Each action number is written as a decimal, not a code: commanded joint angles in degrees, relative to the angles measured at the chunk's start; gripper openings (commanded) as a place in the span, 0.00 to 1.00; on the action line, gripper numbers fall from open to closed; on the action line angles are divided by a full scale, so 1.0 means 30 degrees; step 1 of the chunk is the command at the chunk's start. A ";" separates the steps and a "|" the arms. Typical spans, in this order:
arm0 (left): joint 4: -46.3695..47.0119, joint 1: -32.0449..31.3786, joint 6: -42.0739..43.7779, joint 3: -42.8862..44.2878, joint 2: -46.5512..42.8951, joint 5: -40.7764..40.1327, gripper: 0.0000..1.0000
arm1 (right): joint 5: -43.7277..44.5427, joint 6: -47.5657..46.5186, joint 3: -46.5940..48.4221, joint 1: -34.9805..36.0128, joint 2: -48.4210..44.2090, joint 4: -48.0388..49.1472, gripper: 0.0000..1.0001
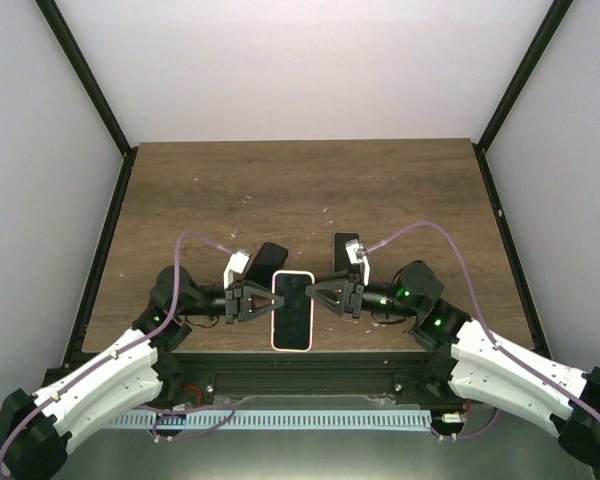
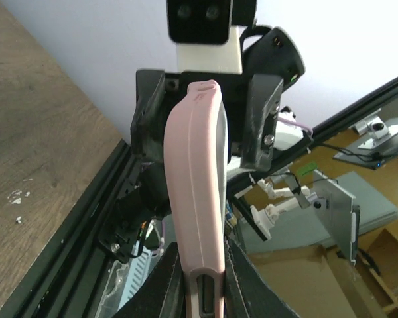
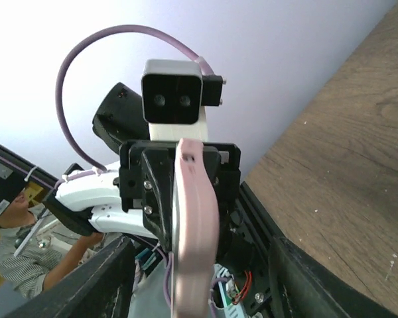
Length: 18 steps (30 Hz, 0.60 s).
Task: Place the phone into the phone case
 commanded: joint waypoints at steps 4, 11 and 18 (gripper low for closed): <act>-0.0739 -0.0058 0.1744 0.1543 0.0319 0.0982 0.00 | 0.0599 -0.0511 0.2554 0.0018 0.0596 -0.3260 0.47; -0.3066 -0.0058 0.2934 0.1671 0.0475 0.0103 0.00 | 0.1342 -0.0984 0.2786 0.0035 0.0155 -0.2997 0.30; -0.7474 -0.0063 0.5104 0.2860 0.1298 -0.1969 0.00 | 0.1618 -0.1750 0.3436 0.0016 0.0566 -0.4784 0.01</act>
